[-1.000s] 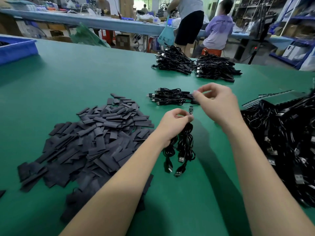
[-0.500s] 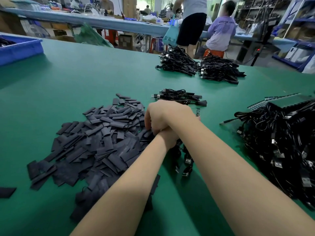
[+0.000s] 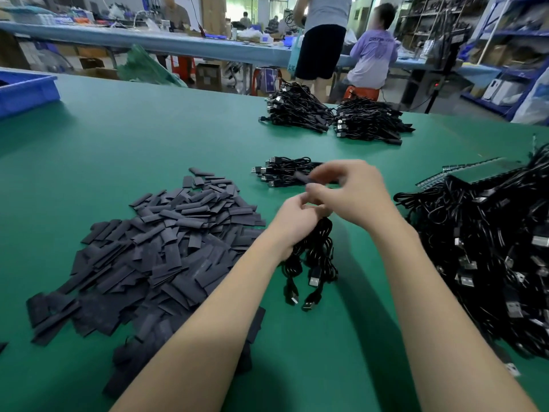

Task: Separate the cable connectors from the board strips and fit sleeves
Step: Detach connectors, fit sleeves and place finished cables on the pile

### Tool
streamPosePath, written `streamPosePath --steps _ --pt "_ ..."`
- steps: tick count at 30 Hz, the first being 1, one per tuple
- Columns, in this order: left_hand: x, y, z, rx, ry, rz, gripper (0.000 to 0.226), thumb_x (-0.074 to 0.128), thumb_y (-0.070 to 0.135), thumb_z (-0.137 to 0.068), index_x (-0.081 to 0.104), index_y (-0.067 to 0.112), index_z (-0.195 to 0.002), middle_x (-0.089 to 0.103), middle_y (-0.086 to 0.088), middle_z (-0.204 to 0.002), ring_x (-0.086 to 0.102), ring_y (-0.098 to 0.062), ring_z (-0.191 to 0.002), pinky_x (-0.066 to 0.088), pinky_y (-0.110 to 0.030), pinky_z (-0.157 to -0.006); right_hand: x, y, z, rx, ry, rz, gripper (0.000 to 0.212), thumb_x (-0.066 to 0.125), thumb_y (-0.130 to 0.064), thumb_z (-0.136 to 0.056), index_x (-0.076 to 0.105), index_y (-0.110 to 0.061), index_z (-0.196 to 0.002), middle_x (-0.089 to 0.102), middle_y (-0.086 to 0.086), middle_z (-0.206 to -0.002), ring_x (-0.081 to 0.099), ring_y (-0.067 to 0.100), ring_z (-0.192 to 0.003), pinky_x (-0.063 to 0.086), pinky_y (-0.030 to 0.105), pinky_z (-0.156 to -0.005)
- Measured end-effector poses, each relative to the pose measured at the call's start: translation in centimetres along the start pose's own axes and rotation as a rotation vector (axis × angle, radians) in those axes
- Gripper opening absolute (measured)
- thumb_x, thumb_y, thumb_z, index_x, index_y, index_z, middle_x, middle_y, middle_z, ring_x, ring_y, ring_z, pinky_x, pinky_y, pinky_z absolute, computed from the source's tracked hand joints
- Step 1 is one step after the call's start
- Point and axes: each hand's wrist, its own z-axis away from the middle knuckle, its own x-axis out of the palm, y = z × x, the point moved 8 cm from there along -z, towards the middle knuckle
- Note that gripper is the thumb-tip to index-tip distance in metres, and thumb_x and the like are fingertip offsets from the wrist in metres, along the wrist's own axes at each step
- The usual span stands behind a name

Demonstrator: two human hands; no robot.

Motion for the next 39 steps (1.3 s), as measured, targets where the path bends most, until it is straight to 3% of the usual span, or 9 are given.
streamPosePath --steps 3,7,11,16,21,27,39 --pt "0.0 -0.2 -0.2 -0.026 -0.025 0.058 0.009 0.069 0.013 -0.093 0.066 0.016 -0.101 0.068 -0.007 -0.092 0.058 -0.020 -0.080 0.045 -0.028 -0.073 -1.4 5.7 1.5 0.209 0.096 -0.120 0.004 0.077 -0.037 -0.083 0.074 -0.036 -0.084 0.072 -0.021 -0.079 0.065 -0.004 -0.079 0.044 0.014 -0.066" --pt "0.2 -0.2 -0.3 -0.052 -0.082 0.169 0.009 0.065 0.010 -0.096 0.065 0.013 -0.104 0.071 -0.004 -0.088 0.064 -0.014 -0.084 0.052 -0.025 -0.084 -0.4 9.2 2.5 0.356 0.053 -0.461 0.010 0.081 -0.028 -0.085 0.073 -0.029 -0.090 0.073 -0.018 -0.074 0.061 -0.005 -0.061 0.042 0.016 -0.058" --pt "0.3 0.3 -0.2 -0.063 -0.098 0.262 0.006 0.061 0.014 -0.099 0.065 0.012 -0.096 0.068 -0.003 -0.084 0.063 -0.011 -0.077 0.053 -0.018 -0.069 -0.2 9.7 2.9 0.382 0.086 -0.745 0.016 0.083 -0.034 -0.084 0.075 -0.029 -0.097 0.075 -0.016 -0.089 0.055 0.003 -0.065 0.041 0.018 -0.059" --pt "1.0 0.5 0.3 -0.106 -0.181 0.269 0.012 0.058 0.016 -0.099 0.062 0.015 -0.088 0.061 -0.001 -0.076 0.057 -0.009 -0.065 0.051 -0.017 -0.058 0.8 9.0 3.0 0.352 -0.013 -1.042 0.035 0.085 -0.038 -0.075 0.077 -0.032 -0.108 0.074 -0.005 -0.123 0.051 0.006 -0.069 0.036 0.020 -0.060" --pt "1.6 0.7 0.6 -0.064 -0.257 0.183 0.012 0.056 0.019 -0.100 0.061 0.020 -0.090 0.061 0.002 -0.076 0.056 -0.011 -0.070 0.044 -0.021 -0.067 1.6 8.8 2.9 0.315 -0.087 -1.047 0.022 0.076 -0.030 -0.090 0.071 -0.031 -0.111 0.074 -0.011 -0.122 0.050 0.005 -0.072 0.039 0.012 -0.055" --pt "1.8 0.9 0.7 -0.021 -0.334 0.173 0.015 0.053 0.017 -0.102 0.057 0.019 -0.088 0.058 0.000 -0.077 0.058 -0.015 -0.074 0.040 -0.027 -0.069 1.6 8.7 2.9 0.276 -0.113 -1.019 0.018 0.076 -0.031 -0.090 0.071 -0.032 -0.108 0.074 -0.012 -0.121 0.049 0.005 -0.071 0.037 0.021 -0.065" --pt "1.7 1.9 1.8 -0.023 -0.513 0.100 0.013 0.053 0.015 -0.102 0.054 0.013 -0.089 0.055 0.001 -0.077 0.055 -0.014 -0.075 0.049 -0.025 -0.075 1.6 8.1 3.3 0.216 -0.289 -0.989 0.028 0.081 -0.044 -0.075 0.075 -0.039 -0.102 0.073 -0.007 -0.125 0.052 0.005 -0.070 0.039 0.027 -0.071"
